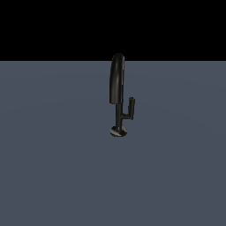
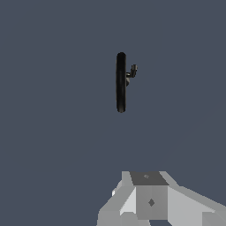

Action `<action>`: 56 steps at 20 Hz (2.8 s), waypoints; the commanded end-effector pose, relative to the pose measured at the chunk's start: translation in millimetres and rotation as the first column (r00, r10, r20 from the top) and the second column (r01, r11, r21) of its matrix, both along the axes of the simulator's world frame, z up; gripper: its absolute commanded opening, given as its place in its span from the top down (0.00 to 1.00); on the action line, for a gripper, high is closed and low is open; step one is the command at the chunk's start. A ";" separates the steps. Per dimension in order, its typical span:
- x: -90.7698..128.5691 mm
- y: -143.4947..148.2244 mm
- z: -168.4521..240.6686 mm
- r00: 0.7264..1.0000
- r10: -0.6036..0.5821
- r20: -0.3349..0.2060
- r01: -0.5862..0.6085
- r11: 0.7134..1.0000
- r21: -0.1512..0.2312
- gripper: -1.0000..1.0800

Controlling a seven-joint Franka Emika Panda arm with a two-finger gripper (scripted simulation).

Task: Turn on the faucet by rotating a designated handle.

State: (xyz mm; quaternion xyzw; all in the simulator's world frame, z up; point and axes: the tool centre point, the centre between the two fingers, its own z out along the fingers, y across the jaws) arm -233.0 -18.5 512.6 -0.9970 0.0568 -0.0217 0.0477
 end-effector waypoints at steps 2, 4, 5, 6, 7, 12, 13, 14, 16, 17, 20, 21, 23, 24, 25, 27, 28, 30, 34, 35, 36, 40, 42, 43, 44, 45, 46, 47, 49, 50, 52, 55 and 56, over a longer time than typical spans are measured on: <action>14.9 -1.5 -3.7 0.999 -0.034 -0.036 0.036 0.999 0.037 1.00; 25.3 -2.8 -6.5 0.996 -0.057 -0.061 0.061 0.996 0.062 1.00; 30.8 -3.5 -8.2 0.995 -0.069 -0.075 0.075 0.994 0.075 1.00; 36.5 -4.3 -9.9 0.993 -0.082 -0.090 0.090 0.992 0.088 1.00; 42.3 -5.2 -11.8 0.990 -0.094 -0.105 0.105 0.989 0.102 1.00; 70.9 -10.5 -22.8 0.971 -0.152 -0.183 0.183 0.969 0.166 1.00; 76.5 -11.8 -25.3 0.966 -0.163 -0.199 0.199 0.964 0.178 1.00; 82.2 -13.0 -27.9 0.961 -0.173 -0.215 0.215 0.958 0.190 1.00; 93.4 -15.7 -33.5 0.949 -0.194 -0.248 0.249 0.945 0.213 1.00; 99.0 -17.1 -36.5 0.943 -0.203 -0.265 0.265 0.938 0.225 1.00; 115.5 -21.6 -46.1 0.920 -0.230 -0.317 0.317 0.913 0.257 1.00; 120.9 -23.1 -49.6 0.912 -0.238 -0.334 0.334 0.904 0.267 1.00; 131.5 -26.3 -56.8 0.894 -0.254 -0.369 0.369 0.884 0.286 1.00; 136.8 -28.0 -60.6 0.885 -0.261 -0.386 0.386 0.874 0.295 1.00; 142.0 -29.6 -64.5 0.875 -0.267 -0.404 0.404 0.863 0.303 1.00; 152.2 -33.0 -72.8 0.854 -0.279 -0.440 0.439 0.840 0.320 1.00; 157.2 -34.8 -77.1 0.842 -0.285 -0.457 0.457 0.827 0.327 1.00; 167.1 -38.3 -86.1 0.819 -0.294 -0.493 0.492 0.801 0.341 1.00; 185.9 -45.4 -105.8 0.766 -0.306 -0.565 0.564 0.742 0.362 1.00; 190.5 -47.2 -111.1 0.752 -0.308 -0.583 0.581 0.726 0.367 1.00; 194.9 -49.0 -116.6 0.737 -0.309 -0.601 0.599 0.710 0.370 1.00; 212.1 -56.0 -140.2 0.673 -0.308 -0.672 0.670 0.638 0.379 1.00; 220.2 -59.4 -153.2 0.638 -0.303 -0.708 0.706 0.598 0.380 1.00; 224.1 -61.0 -160.0 0.619 -0.300 -0.726 0.723 0.577 0.379 1.00; 228.0 -62.6 -167.0 0.600 -0.295 -0.743 0.741 0.556 0.378 1.00; 231.7 -64.2 -174.3 0.581 -0.290 -0.761 0.758 0.533 0.375 1.00; 235.4 -65.7 -181.8 0.560 -0.284 -0.778 0.776 0.510 0.372 1.00; 238.9 -67.1 -189.6 0.539 -0.278 -0.795 0.793 0.486 0.367 1.00; 245.7 -69.6 -206.0 0.495 -0.261 -0.829 0.826 0.437 0.356 1.00; 248.9 -70.7 -214.6 0.471 -0.251 -0.845 0.843 0.410 0.348 1.00; 254.8 -72.5 -232.6 0.423 -0.228 -0.877 0.874 0.356 0.329 1.00; 262.1 -73.7 -260.8 0.349 -0.186 -0.919 0.916 0.273 0.293 1.00; 264.1 -73.7 -270.3 0.324 -0.170 -0.930 0.929 0.245 0.279 1.00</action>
